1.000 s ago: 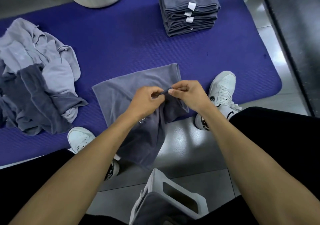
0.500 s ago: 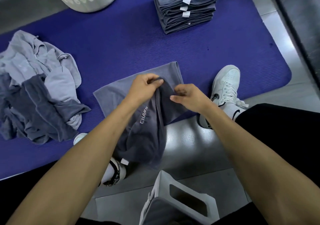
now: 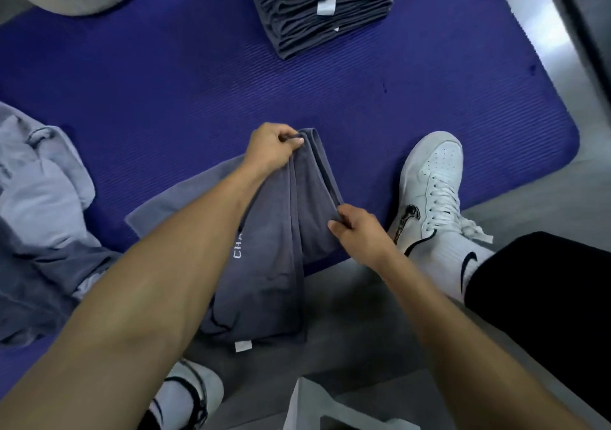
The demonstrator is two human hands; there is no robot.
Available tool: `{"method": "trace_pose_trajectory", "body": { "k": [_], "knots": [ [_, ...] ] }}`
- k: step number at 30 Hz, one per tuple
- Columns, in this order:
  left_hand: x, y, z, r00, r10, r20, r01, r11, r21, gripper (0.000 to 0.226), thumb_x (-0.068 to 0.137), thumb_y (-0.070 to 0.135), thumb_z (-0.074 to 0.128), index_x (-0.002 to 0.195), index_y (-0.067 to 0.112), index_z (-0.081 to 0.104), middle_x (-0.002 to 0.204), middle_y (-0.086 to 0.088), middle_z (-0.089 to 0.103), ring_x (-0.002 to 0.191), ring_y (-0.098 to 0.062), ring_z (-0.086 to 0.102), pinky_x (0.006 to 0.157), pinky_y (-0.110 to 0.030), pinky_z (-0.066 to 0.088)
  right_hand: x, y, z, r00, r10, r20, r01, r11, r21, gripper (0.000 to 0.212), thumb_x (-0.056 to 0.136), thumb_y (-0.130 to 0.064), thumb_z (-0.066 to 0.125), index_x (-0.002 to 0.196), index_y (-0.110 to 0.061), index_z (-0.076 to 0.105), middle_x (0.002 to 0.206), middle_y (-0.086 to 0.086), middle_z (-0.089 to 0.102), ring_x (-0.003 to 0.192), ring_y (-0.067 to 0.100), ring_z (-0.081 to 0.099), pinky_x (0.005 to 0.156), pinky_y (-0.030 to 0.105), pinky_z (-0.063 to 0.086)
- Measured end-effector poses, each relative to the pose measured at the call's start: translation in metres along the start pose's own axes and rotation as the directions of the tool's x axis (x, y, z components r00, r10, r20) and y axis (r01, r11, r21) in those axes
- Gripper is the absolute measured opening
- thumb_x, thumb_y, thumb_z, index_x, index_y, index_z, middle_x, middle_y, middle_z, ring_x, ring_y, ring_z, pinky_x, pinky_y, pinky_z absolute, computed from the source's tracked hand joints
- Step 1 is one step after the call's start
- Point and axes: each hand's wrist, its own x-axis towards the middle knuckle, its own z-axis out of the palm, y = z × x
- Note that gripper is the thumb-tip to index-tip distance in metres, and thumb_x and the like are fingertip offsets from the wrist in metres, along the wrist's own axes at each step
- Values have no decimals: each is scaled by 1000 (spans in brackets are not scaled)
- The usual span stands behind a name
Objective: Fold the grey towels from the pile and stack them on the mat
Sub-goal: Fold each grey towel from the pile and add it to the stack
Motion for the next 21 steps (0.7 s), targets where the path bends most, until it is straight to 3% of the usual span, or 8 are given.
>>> {"method": "trace_pose_trajectory", "body": {
  "k": [3, 6, 9, 13, 19, 21],
  "knots": [
    [12, -4, 5, 999, 11, -32, -11, 1000, 2, 16, 90, 26, 70, 102, 17, 76, 93, 5, 71, 88, -7, 64, 80, -22, 47, -1, 6, 7, 997, 31, -68, -32, 999, -17, 17, 103, -22, 47, 103, -10, 58, 87, -1, 61, 75, 12, 58, 60, 19, 43],
    [16, -8, 8, 997, 41, -72, -43, 999, -30, 17, 89, 28, 72, 102, 19, 77, 93, 7, 73, 87, -6, 66, 83, -24, 52, -8, 14, 18, 980, 30, -198, -19, 998, 55, 17, 103, -18, 45, 98, -7, 57, 82, 6, 63, 70, 15, 58, 58, 24, 42],
    [17, -5, 11, 992, 62, -108, -66, 997, -34, 19, 88, 28, 72, 104, 18, 77, 93, 7, 70, 87, -5, 64, 80, -17, 48, -8, 20, 32, 941, 8, -338, 24, 996, 91, 18, 102, -13, 47, 103, -3, 62, 89, 8, 66, 81, 21, 60, 71, 28, 46],
    [17, -2, 13, 988, 77, -135, -69, 996, 59, 20, 87, 33, 73, 104, 23, 77, 92, 9, 63, 87, -7, 60, 77, -23, 47, -6, 29, 41, 887, 19, -461, -1, 999, 40, 23, 100, -14, 51, 112, -3, 67, 98, 9, 61, 97, 23, 54, 88, 30, 41],
    [24, 0, 12, 994, 77, -80, -69, 993, 100, 21, 83, 30, 76, 101, 22, 69, 82, 8, 59, 80, -8, 53, 74, -29, 47, -3, 36, 43, 859, 49, -509, -39, 999, 31, 22, 99, -16, 54, 107, -5, 71, 95, 10, 63, 95, 26, 54, 85, 31, 41],
    [28, 3, 12, 996, 57, -64, -49, 990, 132, 27, 83, 30, 77, 106, 20, 66, 91, 3, 59, 83, -7, 51, 77, -28, 45, -1, 37, 43, 854, 62, -517, -45, 998, 46, 21, 98, -17, 55, 105, -6, 71, 92, 9, 64, 93, 25, 55, 84, 33, 43]
  ]
}}
